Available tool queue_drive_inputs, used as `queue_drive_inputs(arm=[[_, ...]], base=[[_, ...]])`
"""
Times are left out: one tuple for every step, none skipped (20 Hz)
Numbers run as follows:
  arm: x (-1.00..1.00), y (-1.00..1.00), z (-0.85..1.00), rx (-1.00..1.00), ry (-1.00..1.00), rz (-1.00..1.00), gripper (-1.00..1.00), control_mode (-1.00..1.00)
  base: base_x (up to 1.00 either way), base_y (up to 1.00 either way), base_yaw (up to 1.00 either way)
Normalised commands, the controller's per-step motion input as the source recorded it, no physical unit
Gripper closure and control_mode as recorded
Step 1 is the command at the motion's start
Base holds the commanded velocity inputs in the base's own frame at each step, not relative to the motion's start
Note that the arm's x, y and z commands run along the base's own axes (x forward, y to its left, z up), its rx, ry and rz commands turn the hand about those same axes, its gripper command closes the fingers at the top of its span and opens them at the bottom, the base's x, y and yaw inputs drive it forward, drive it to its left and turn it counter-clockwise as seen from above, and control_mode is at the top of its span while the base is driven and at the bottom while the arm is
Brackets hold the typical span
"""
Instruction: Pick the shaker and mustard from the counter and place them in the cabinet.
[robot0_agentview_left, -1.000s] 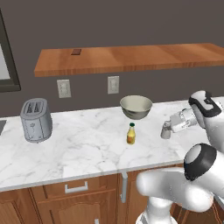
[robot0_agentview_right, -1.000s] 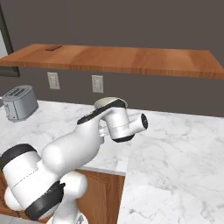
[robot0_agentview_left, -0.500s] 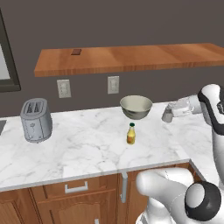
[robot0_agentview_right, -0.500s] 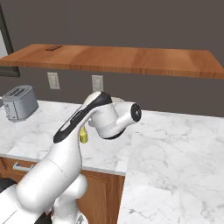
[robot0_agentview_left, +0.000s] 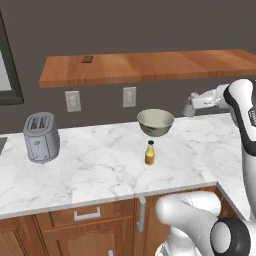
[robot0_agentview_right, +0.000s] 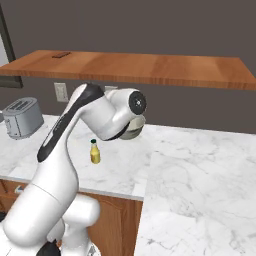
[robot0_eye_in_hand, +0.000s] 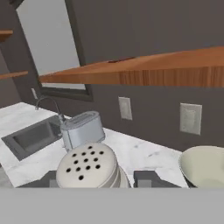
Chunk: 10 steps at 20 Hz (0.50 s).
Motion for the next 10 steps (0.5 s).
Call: queue_drive_inputs(arm=[[0.0, 0.06, 1.0, 0.01, 0.0, -0.07, 1.0, -1.0], [0.0, 0.05, 1.0, 0.01, 0.0, -0.09, 1.0, -1.0], [0.0, 0.03, 1.0, 0.01, 0.0, -0.11, 1.0, -1.0], [0.0, 0.0, 1.0, 0.02, 0.0, -0.11, 1.0, -1.0], [0.0, 0.0, 1.0, 0.04, 0.0, -0.12, 1.0, -1.0], [0.0, 0.0, 1.0, 0.04, 0.0, -0.12, 1.0, -1.0], [0.03, 0.0, 1.0, 0.04, 0.0, -0.12, 1.0, -1.0], [0.06, 0.0, 1.0, 0.02, 0.0, -0.12, 1.0, -1.0], [0.1, 0.02, 1.0, 0.02, 0.0, -0.13, 1.0, -1.0], [0.16, 0.03, 1.0, 0.01, 0.0, -0.14, 1.0, -1.0]], base=[[0.0, 0.0, 0.0], [0.0, 0.0, 0.0], [0.0, 0.0, 0.0], [0.0, 0.0, 0.0], [0.0, 0.0, 0.0], [0.0, 0.0, 0.0], [0.0, 0.0, 0.0], [0.0, 0.0, 0.0], [0.0, 0.0, 0.0], [0.0, 0.0, 0.0]])
